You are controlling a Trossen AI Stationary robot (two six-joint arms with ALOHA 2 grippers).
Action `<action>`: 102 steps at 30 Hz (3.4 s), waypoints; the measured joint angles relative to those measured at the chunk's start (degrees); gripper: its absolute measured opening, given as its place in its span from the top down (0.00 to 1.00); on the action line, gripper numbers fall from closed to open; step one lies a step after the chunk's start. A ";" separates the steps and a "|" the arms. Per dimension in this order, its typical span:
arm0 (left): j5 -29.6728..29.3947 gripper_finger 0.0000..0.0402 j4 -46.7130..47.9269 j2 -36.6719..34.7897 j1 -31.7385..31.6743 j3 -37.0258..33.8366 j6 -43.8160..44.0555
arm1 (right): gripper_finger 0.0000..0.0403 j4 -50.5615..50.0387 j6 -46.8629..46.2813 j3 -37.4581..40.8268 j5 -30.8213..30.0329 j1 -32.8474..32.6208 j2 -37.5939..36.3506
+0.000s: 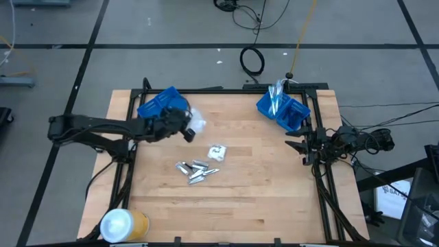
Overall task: Pick & Place Travel size toiletries
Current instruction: Put the transparent cotton pack into the middle left blue basket
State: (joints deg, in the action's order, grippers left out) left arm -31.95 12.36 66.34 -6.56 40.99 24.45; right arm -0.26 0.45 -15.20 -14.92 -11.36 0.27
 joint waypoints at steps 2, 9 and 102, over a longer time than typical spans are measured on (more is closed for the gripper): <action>-2.43 1.00 1.12 -2.45 -0.80 0.00 -0.04 | 0.65 -0.03 -0.02 0.00 0.00 0.00 0.00; 3.51 1.00 2.95 -5.97 -2.49 0.02 -0.81 | 0.65 -0.03 -0.02 0.00 0.00 -0.02 0.02; 22.36 0.99 -9.99 22.67 -4.10 0.00 0.09 | 0.65 -1.24 -1.29 0.02 -0.09 -0.02 0.02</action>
State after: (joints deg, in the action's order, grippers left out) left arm -9.59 2.37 89.01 -10.66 40.99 24.54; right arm -1.50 -0.84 -15.18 -15.00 -11.37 0.30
